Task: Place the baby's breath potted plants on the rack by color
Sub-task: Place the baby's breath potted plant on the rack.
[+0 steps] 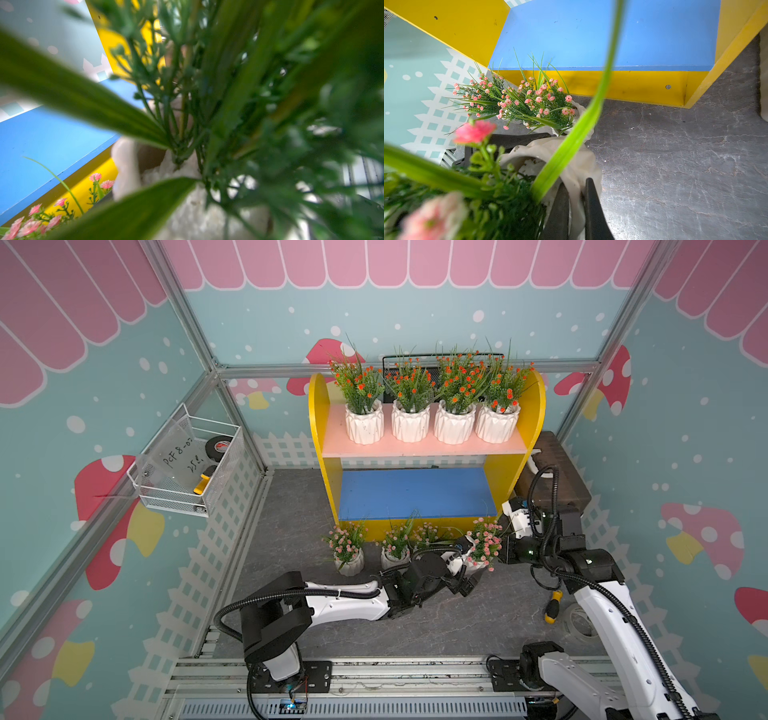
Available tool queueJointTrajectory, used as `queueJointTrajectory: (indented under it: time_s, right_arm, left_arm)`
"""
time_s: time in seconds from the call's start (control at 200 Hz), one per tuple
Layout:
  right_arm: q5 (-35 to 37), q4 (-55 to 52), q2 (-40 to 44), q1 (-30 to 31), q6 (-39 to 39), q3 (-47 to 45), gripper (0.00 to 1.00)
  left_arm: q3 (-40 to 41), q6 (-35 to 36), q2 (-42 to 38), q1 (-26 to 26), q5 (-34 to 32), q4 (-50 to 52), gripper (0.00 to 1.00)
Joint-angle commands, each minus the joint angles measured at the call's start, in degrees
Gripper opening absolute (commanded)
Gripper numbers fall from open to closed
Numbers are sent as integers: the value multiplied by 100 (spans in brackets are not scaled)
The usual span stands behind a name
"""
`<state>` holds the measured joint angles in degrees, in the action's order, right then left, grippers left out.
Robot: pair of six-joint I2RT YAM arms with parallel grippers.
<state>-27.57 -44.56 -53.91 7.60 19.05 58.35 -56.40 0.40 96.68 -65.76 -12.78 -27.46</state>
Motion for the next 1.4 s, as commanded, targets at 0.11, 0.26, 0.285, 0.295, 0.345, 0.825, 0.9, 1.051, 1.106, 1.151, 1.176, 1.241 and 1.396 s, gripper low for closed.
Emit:
queueJointTrajectory:
  time_s: [0.11,0.26,0.285,0.295,0.345,0.825,0.9,1.051,1.106,1.151,1.176,1.241,1.396]
  right_arm:
    - [-468,296,54,47,49,-127,4]
    - [-505,363,13,45,47,-180,5]
    - [-528,377,2,44,55,-192,5]
    - [-534,384,3,48,55,-199,5]
    - [-557,410,-16,41,55,-217,4]
    - [-641,639,30,49,213,-415,2]
    - [-613,640,30,48,205,-424,2]
    - [-592,653,38,49,222,-440,2]
    - [-624,669,30,44,231,-439,2]
    - [-668,689,30,46,244,-439,2]
    - [-679,694,30,45,254,-449,2]
    - [-675,701,54,49,257,-451,2]
    - [-691,694,69,43,266,-464,2]
  left_arm:
    - [-291,127,154,-27,-16,-153,85]
    - [-300,91,172,-27,-41,-324,82]
    - [-305,91,167,-26,-40,-324,84]
    - [-309,96,167,-25,-38,-333,84]
    - [-319,83,175,-22,-45,-364,87]
    - [-142,123,154,-25,266,-693,94]
    - [-41,151,120,-25,471,-800,95]
    - [132,183,50,-17,964,-946,97]
    - [160,189,42,-20,1071,-961,97]
    - [92,137,69,-22,936,-847,97]
    - [51,150,91,-16,900,-783,97]
    - [8,154,122,-16,874,-741,97]
    - [-51,166,166,-16,847,-691,91]
